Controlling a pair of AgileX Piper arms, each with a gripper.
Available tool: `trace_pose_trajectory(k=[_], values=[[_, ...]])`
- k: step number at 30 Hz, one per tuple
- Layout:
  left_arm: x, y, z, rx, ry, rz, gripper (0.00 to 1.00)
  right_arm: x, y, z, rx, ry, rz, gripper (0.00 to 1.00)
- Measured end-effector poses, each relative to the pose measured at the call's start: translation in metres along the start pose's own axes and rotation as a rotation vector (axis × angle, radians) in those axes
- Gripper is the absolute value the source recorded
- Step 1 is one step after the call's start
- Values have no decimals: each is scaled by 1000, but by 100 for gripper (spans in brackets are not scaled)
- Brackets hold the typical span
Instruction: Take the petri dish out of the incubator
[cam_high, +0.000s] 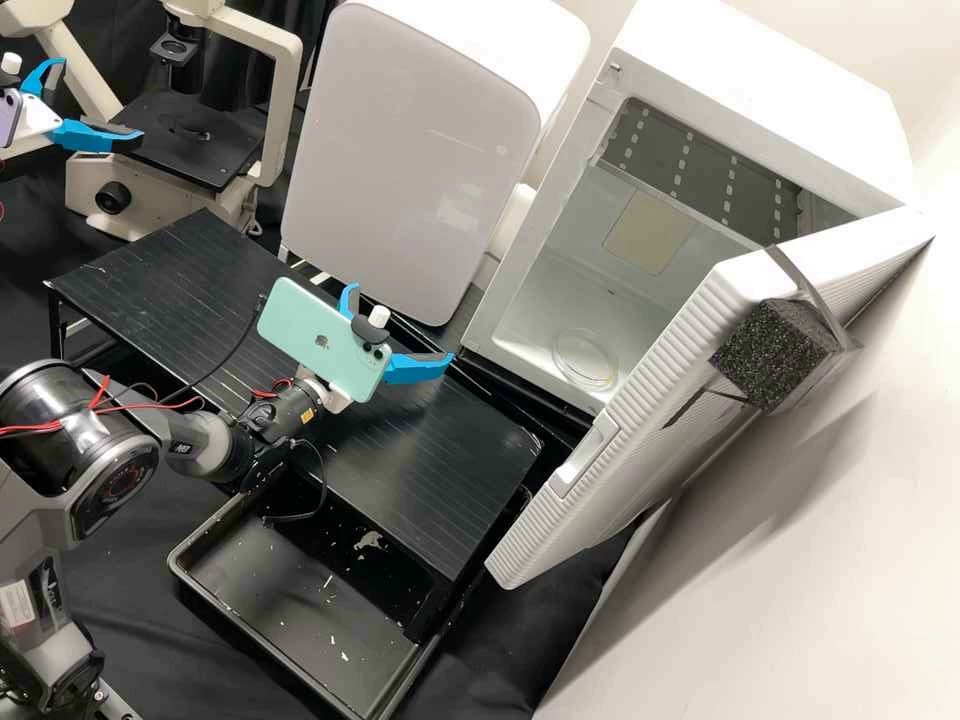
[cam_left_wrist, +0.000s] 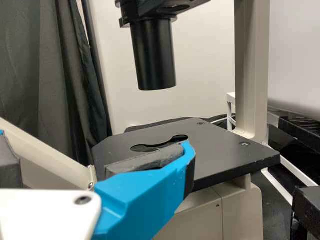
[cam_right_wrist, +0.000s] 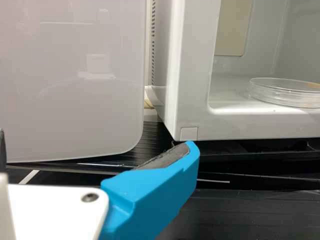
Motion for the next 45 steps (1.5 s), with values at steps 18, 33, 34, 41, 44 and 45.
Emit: trace_pose_trajectory(k=[18,33,34,41,44,45], values=[[0,0,0,0,0,0,100,-22,5,22,-14,-7,37,100],[0,0,0,0,0,0,100,-28,74,72,9,-28,244,100],[0,0,0,0,0,0,100,-25,77,74,6,-27,251,100],[0,0,0,0,0,0,100,8,95,82,-19,-25,272,100],[0,0,0,0,0,0,100,21,101,87,-18,-47,275,100],[0,0,0,0,0,0,100,24,103,88,-17,-58,276,100]])
